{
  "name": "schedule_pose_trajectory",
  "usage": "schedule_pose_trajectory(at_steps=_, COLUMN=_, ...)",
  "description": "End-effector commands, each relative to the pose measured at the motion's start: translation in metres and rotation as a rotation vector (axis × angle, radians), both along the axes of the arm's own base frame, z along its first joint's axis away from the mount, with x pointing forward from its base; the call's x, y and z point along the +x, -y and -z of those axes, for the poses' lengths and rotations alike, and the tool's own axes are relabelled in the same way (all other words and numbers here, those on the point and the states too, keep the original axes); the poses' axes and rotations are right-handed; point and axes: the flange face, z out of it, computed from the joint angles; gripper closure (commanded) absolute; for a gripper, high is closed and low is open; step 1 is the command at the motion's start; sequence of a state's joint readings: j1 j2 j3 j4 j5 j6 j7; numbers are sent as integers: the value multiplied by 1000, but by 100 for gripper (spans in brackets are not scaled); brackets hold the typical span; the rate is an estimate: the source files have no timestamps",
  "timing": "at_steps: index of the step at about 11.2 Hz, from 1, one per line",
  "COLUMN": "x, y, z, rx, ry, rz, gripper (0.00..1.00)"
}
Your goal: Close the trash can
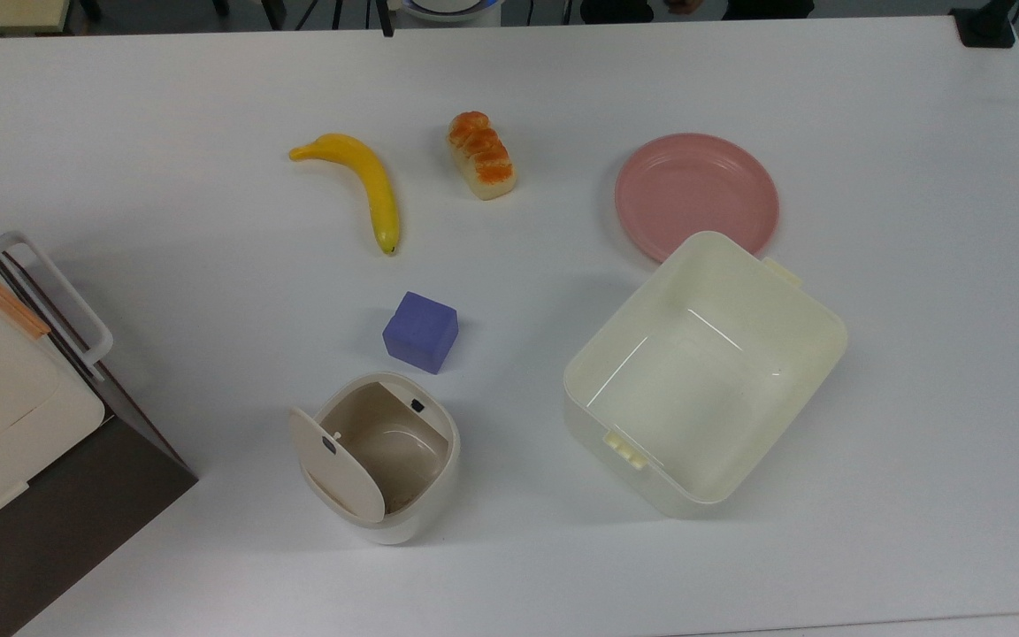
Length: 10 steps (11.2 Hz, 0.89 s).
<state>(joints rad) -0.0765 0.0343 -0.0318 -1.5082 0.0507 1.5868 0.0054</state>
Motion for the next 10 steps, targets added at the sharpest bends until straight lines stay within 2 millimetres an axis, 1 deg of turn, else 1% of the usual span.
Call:
schedule_pose_trajectory(at_steps=1, x=0, y=6, z=5, rx=-23, ry=-13, rz=-36, gripper=0)
schedule_pose_trajectory(at_steps=9, x=2, y=2, z=5, rx=-31, ry=-6, rz=-53, gripper=0)
schedule_pose_trajectory(at_steps=10, x=5, y=-3, z=8, rx=-35, ry=-6, rz=-63, gripper=0)
